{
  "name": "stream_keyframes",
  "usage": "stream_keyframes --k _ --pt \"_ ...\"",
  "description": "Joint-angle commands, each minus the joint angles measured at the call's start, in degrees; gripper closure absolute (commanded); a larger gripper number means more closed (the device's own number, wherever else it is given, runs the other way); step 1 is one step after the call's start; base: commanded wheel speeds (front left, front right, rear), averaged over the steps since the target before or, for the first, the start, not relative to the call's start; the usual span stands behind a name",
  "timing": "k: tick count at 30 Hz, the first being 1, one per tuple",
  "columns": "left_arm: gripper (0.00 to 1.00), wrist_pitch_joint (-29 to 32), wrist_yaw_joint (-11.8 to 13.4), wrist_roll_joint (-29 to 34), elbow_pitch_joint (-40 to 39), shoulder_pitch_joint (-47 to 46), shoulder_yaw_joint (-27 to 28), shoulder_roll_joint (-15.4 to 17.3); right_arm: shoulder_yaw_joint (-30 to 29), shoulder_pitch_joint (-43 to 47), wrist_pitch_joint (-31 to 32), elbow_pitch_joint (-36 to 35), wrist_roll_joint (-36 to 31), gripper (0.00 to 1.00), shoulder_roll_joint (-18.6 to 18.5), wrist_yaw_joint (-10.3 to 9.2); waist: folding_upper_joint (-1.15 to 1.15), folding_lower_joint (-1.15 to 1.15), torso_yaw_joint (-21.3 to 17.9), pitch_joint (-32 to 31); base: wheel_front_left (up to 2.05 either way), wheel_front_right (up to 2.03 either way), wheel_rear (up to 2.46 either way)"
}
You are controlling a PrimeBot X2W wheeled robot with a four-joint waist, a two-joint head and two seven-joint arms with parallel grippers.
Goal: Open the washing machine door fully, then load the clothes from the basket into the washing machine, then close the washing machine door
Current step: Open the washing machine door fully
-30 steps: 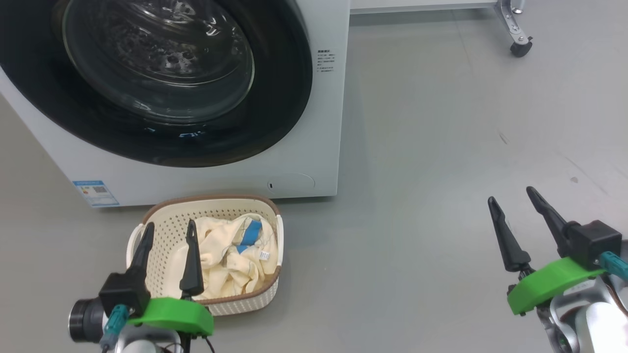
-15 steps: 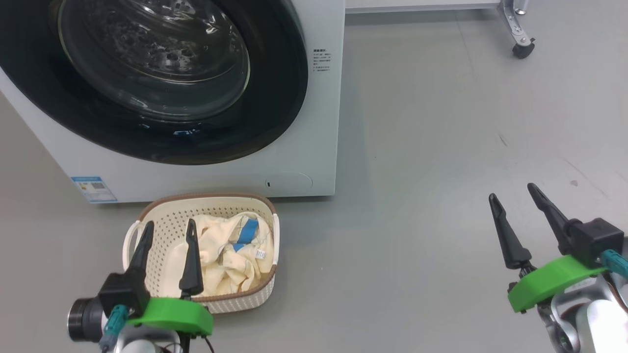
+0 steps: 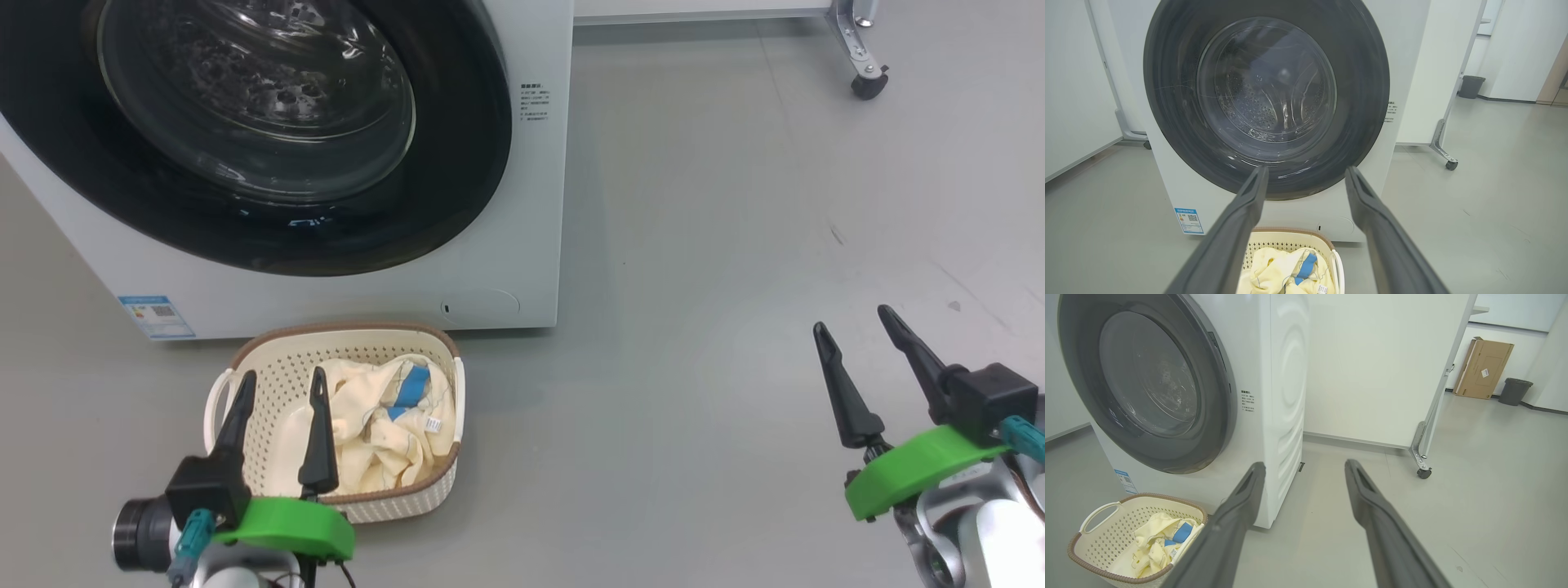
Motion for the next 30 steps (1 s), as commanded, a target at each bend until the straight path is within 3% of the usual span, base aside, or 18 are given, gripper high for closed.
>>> stream_keyframes --k 1,17,28,29,30 --pt "0.0 -0.7 0.2 0.0 -1.6 -2.7 1.8 1.5 1.0 -2.5 -0.2 -2.2 -0.1 0.0 -0.7 -0.17 0.0 0.0 0.0 0.2 0.0 0.0 0.0" --pt "0.0 -0.8 0.6 -0.2 -2.0 -3.3 1.2 1.6 0.8 -2.9 -0.2 -2.1 1.6 0.0 -0.6 -0.17 0.0 0.0 0.0 1.4 0.0 0.0 0.0" --pt "0.0 -0.8 1.0 0.2 -3.0 -5.4 0.6 1.0 -4.3 -8.9 0.4 1.4 18.7 0.0 1.2 -0.17 0.0 0.0 1.3 5.6 0.0 0.0 0.0" --pt "0.0 -0.8 1.0 0.2 -3.1 -5.8 0.5 0.9 -5.0 -9.8 0.3 2.2 20.9 0.09 1.3 -0.17 0.0 0.0 1.4 6.0 0.0 0.0 0.0" --pt "0.0 -0.8 1.0 0.3 -3.2 -6.1 0.4 0.7 -5.5 -10.9 0.2 2.9 22.5 0.26 1.4 -0.17 0.0 0.0 1.6 6.4 0.0 0.0 0.0"
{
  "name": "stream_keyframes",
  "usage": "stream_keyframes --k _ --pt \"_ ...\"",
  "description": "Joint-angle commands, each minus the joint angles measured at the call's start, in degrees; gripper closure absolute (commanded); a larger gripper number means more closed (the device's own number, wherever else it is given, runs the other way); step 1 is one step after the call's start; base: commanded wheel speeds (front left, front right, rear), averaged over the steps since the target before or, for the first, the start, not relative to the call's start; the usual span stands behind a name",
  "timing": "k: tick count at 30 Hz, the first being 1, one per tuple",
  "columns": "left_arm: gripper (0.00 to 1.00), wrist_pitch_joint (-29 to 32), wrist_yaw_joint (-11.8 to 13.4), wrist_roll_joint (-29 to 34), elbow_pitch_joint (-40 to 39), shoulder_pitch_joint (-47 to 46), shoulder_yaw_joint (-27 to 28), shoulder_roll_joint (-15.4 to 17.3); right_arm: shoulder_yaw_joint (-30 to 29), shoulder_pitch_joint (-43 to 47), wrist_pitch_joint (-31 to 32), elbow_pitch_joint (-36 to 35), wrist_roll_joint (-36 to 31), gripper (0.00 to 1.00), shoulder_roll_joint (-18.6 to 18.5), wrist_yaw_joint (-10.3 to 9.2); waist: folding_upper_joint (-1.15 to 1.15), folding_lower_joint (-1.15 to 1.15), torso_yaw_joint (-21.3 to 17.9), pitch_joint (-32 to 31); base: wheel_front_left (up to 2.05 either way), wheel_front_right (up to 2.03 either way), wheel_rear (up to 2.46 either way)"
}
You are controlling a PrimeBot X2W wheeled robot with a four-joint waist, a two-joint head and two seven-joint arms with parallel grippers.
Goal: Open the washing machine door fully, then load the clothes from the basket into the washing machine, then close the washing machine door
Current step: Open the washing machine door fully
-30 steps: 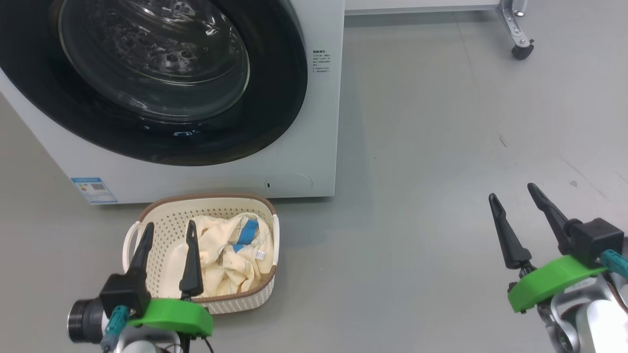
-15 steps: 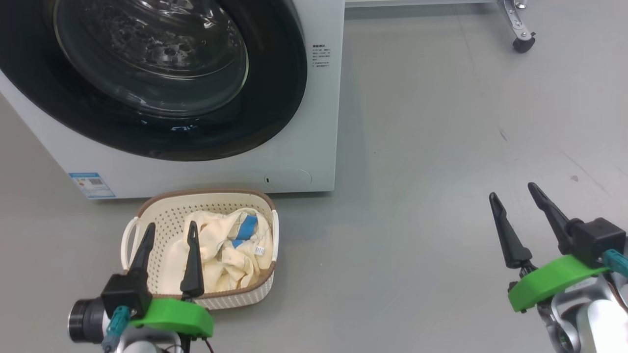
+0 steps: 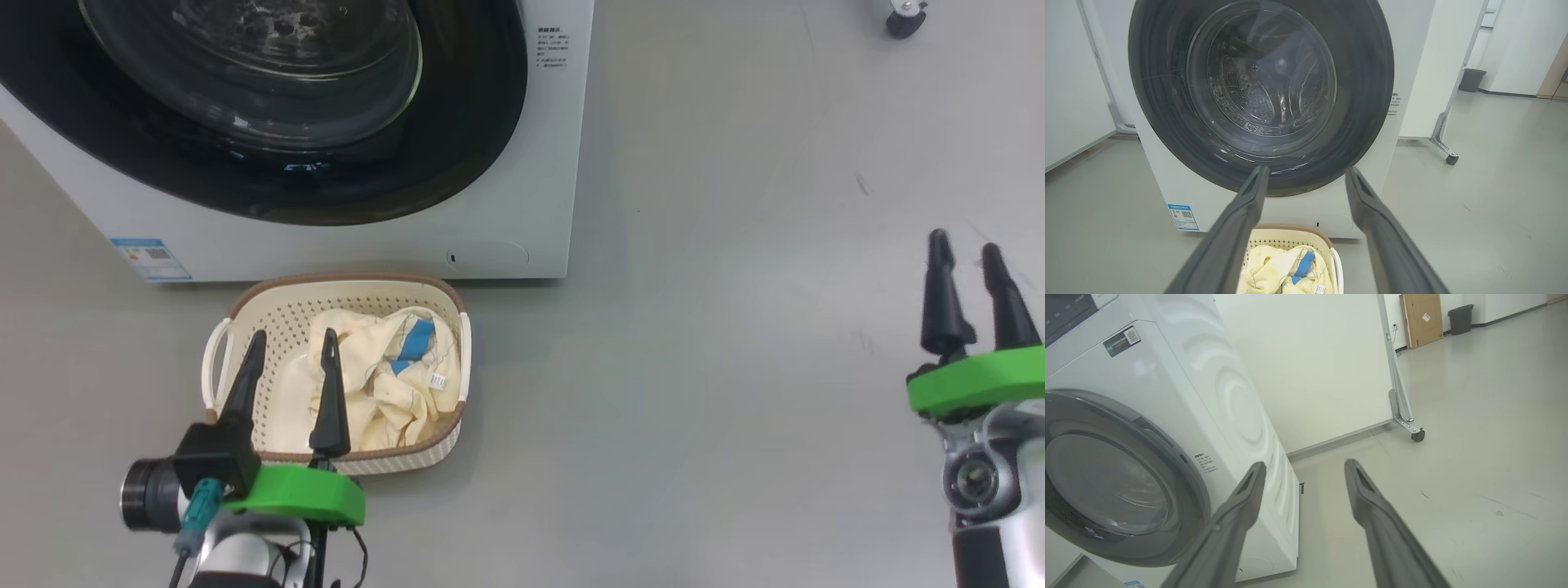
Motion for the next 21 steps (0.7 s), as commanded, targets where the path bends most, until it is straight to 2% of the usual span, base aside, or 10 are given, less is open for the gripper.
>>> stream_keyframes --k 1,4,12,17,18,21 --pt "0.0 -0.8 0.4 0.3 -2.1 -3.0 1.9 0.5 0.5 -3.8 -0.6 -0.8 2.0 0.48 -0.2 -0.17 0.0 0.0 0.5 1.1 0.0 0.0 0.0" --pt "0.0 -0.8 0.1 0.1 -2.1 -3.9 1.6 -0.1 -0.6 -7.5 -1.0 1.7 8.0 1.0 0.0 -0.17 0.0 0.0 1.0 2.3 0.0 0.0 0.0" --pt "0.0 -0.8 -0.5 0.9 -2.2 -6.3 0.9 -0.9 -3.2 -16.9 0.7 8.4 26.1 1.0 0.2 -0.17 0.0 0.0 2.7 5.1 0.0 0.0 0.0" --pt "0.0 -0.8 -0.7 1.4 -2.4 -7.6 0.8 -1.4 -6.5 -23.6 7.8 13.3 41.9 1.0 0.3 -0.17 0.0 0.0 3.9 7.0 0.0 0.0 0.0" --pt "0.0 -0.8 -0.7 1.4 -2.4 -7.6 0.8 -1.4 -6.5 -23.6 7.8 13.3 41.9 1.0 0.3 -0.17 0.0 0.0 3.9 7.0 0.0 0.0 0.0" --pt "0.0 -0.8 -0.9 1.7 -2.4 -8.2 0.6 -1.7 -8.4 -27.9 13.3 17.2 51.0 1.0 0.3 -0.17 0.0 0.0 4.6 8.0 0.0 0.0 0.0"
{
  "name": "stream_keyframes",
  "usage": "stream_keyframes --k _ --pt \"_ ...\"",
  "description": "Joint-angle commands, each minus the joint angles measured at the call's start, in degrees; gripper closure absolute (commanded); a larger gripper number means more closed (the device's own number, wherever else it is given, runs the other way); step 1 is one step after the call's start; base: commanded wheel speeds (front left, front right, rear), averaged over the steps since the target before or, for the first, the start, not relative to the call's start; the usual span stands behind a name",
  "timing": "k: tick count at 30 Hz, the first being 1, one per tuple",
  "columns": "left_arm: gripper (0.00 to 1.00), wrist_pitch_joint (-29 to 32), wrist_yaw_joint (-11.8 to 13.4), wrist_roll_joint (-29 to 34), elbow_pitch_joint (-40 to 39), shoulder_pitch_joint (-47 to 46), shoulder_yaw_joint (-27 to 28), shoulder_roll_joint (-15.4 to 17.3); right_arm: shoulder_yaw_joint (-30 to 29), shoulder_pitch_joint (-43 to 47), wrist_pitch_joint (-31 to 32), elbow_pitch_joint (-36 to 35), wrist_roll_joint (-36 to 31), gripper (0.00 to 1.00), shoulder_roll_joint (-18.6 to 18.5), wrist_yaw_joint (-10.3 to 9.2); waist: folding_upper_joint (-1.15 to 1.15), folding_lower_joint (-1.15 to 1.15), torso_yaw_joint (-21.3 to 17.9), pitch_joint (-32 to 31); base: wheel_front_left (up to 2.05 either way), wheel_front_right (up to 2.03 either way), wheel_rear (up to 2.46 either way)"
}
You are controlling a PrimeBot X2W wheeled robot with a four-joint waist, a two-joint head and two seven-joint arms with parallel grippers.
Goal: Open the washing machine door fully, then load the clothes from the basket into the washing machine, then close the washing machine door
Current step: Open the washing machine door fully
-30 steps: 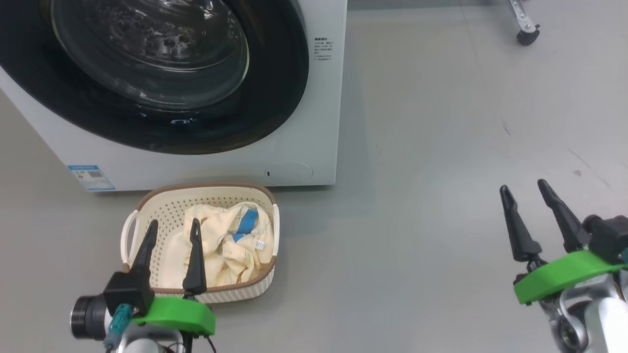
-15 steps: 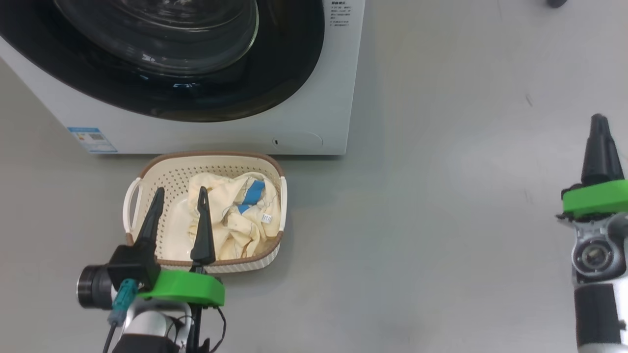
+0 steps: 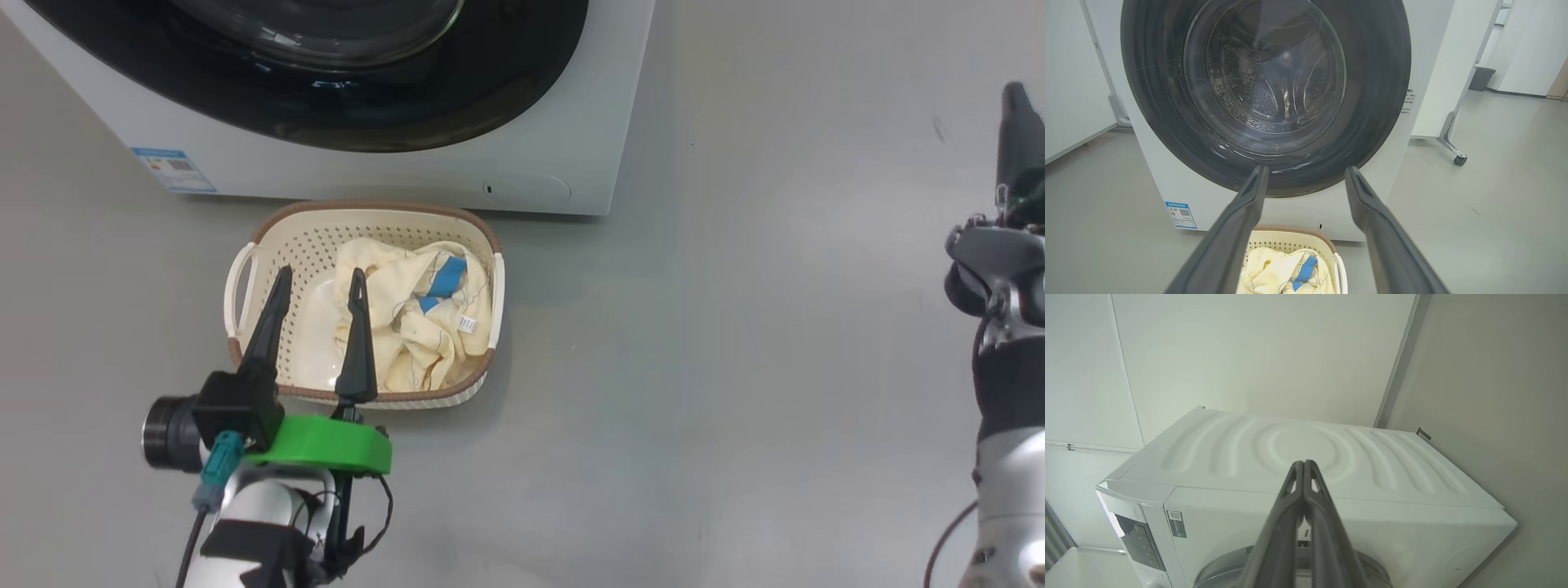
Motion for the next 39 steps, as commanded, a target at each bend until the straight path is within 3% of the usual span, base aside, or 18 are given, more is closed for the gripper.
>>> stream_keyframes --k 1,7,16,39 --pt "0.0 -0.6 -0.1 0.5 -2.1 -2.3 1.8 0.6 1.0 -3.0 1.1 -1.4 1.1 1.0 0.0 -0.16 0.0 0.0 0.5 0.6 0.0 0.0 0.0" --pt "0.0 -0.6 -0.5 1.1 -1.9 -3.3 1.3 -0.3 0.1 -11.2 10.1 7.5 9.0 1.0 -0.2 -0.16 0.0 0.0 2.1 2.4 0.0 0.0 0.0" --pt "0.0 -0.6 -1.2 1.3 -1.8 -4.4 0.9 -1.5 4.7 -21.7 18.0 16.5 7.4 1.0 -1.0 -0.16 0.0 0.0 4.4 5.0 0.0 0.0 0.0" --pt "0.0 -0.6 -1.9 0.4 -2.4 -7.1 -2.9 -3.2 11.4 -41.9 19.3 32.9 -2.1 1.0 -2.7 -0.16 0.0 0.0 13.1 10.2 0.0 0.0 0.0"
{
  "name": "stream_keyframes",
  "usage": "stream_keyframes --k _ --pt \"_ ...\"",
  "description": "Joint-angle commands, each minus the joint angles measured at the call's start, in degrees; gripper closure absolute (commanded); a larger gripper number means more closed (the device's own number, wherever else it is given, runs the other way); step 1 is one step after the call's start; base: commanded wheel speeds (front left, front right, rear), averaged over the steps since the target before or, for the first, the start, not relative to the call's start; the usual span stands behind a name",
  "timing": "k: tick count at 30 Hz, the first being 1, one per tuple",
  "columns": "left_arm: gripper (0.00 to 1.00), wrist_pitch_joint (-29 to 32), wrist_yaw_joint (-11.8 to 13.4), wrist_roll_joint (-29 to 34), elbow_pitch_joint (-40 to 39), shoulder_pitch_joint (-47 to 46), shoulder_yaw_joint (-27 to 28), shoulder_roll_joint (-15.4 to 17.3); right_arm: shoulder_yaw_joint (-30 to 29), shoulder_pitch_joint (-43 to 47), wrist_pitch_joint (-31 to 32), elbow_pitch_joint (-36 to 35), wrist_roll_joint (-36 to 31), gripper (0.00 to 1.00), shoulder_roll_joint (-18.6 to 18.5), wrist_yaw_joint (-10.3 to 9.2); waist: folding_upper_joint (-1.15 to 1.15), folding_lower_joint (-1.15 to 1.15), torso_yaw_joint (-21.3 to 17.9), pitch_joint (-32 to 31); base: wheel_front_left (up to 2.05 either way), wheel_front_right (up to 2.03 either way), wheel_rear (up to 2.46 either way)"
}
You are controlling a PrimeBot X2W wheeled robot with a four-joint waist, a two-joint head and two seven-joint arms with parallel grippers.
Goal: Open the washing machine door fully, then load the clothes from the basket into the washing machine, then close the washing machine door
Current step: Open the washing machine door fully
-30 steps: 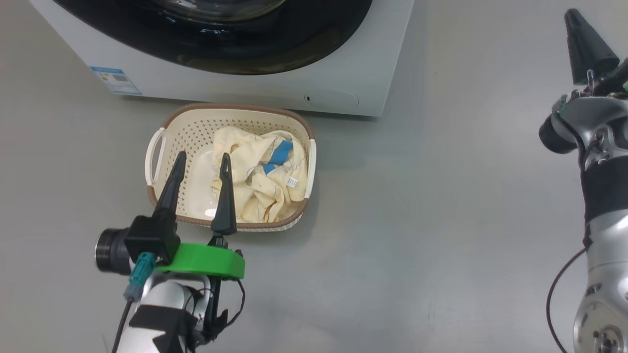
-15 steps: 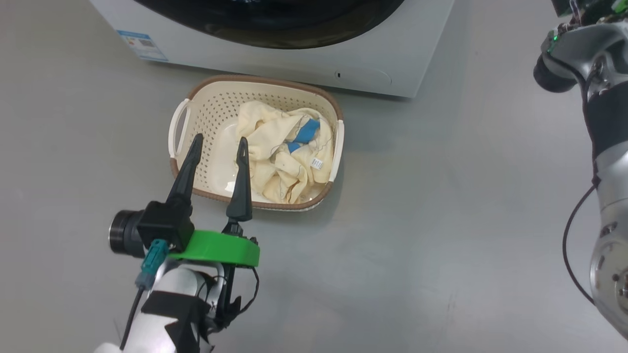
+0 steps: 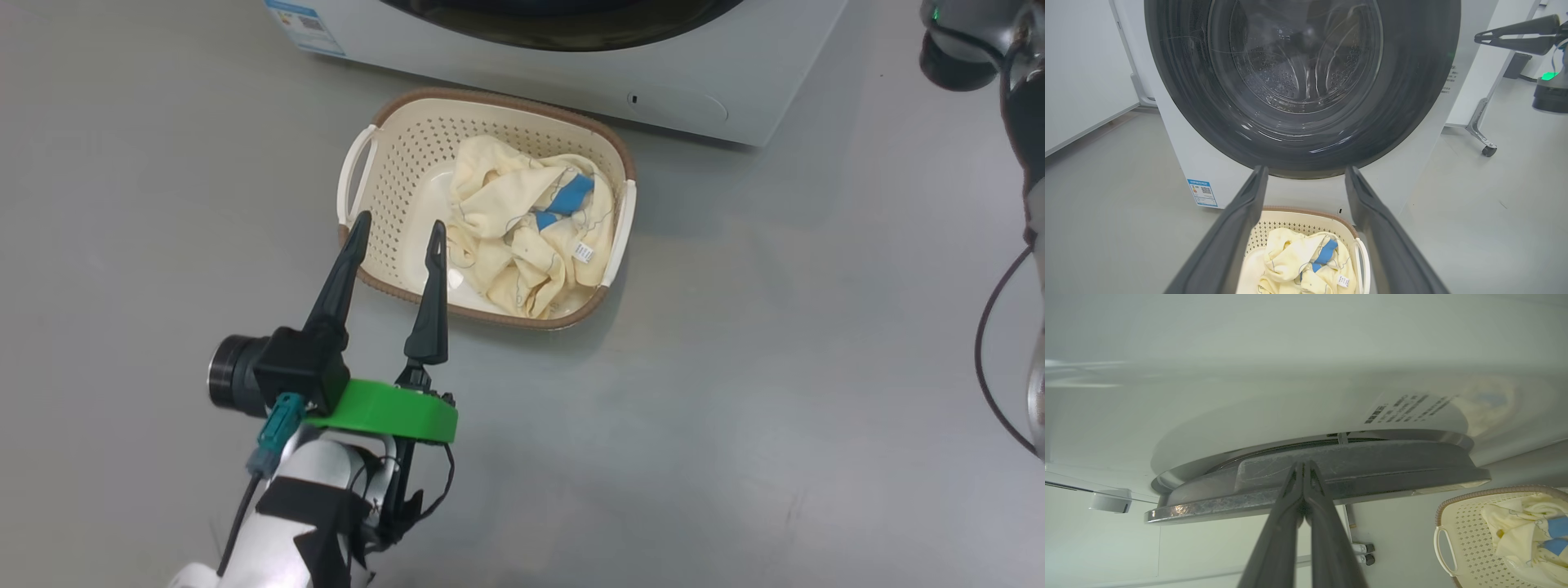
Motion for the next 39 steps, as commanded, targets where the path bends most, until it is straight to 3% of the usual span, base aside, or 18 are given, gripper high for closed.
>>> stream_keyframes --k 1,22,39 --pt "0.0 -0.6 0.4 -0.9 -2.0 -1.2 1.3 0.7 0.8 -3.9 -0.5 -1.0 -1.0 1.0 0.2 -0.16 0.0 -0.01 0.9 0.4 0.0 0.0 0.0" --pt "0.0 -0.6 2.1 -4.3 -3.6 -2.2 -2.7 0.6 4.1 -11.4 -1.7 7.0 -6.6 1.0 -2.0 -0.16 0.0 -0.01 5.2 2.9 0.0 0.0 0.0" --pt "0.0 -0.6 2.8 -4.9 -4.0 -2.8 -4.1 0.6 5.3 -10.3 3.5 3.2 -5.4 1.0 -0.4 -0.16 0.0 -0.01 5.3 4.4 0.0 0.0 0.0"
